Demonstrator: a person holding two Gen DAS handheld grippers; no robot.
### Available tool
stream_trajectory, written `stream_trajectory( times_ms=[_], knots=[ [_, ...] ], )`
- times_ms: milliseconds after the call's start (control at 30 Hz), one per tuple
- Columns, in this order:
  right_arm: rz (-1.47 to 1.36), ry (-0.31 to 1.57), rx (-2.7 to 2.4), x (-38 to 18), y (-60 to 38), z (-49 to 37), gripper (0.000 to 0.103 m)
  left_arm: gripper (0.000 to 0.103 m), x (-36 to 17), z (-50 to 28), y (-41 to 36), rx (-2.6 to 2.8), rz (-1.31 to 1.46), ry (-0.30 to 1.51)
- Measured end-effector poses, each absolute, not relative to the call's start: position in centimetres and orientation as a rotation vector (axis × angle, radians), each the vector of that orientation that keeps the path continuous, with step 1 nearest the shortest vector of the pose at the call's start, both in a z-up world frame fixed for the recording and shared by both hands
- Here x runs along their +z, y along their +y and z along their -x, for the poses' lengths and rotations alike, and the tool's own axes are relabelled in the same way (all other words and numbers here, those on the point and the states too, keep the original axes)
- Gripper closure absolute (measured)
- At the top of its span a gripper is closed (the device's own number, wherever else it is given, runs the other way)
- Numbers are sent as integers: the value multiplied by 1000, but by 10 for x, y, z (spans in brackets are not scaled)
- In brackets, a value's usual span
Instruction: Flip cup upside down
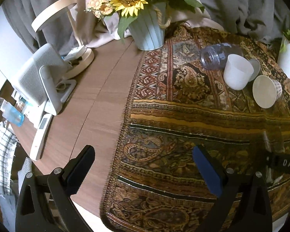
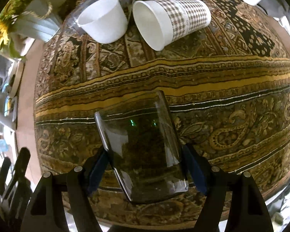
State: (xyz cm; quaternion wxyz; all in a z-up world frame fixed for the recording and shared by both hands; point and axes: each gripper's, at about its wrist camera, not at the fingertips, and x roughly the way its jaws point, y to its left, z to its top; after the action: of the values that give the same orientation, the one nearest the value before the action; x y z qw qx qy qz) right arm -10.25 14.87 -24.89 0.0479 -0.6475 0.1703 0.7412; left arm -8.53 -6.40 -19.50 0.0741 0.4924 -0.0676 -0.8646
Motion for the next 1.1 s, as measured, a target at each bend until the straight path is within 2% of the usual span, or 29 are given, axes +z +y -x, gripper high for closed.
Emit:
stream_trajectory(
  times_ms=[400,533,733,1100],
  knots=[
    [1896,710,2183,-251,164,103,27,0,-186,82,-58,-2590,-1450,-188],
    [1898,671,2235,-249,156,110,27,0,-181,80,-54,-2578,-1429,-188],
    [1797,585,2377,-214,160,95,26,0,-164,68,-35,-2617,-1365,-199],
    [1562,348,2480,-154,235,52,25,0,-156,45,47,-2807,-1342,-260]
  ],
)
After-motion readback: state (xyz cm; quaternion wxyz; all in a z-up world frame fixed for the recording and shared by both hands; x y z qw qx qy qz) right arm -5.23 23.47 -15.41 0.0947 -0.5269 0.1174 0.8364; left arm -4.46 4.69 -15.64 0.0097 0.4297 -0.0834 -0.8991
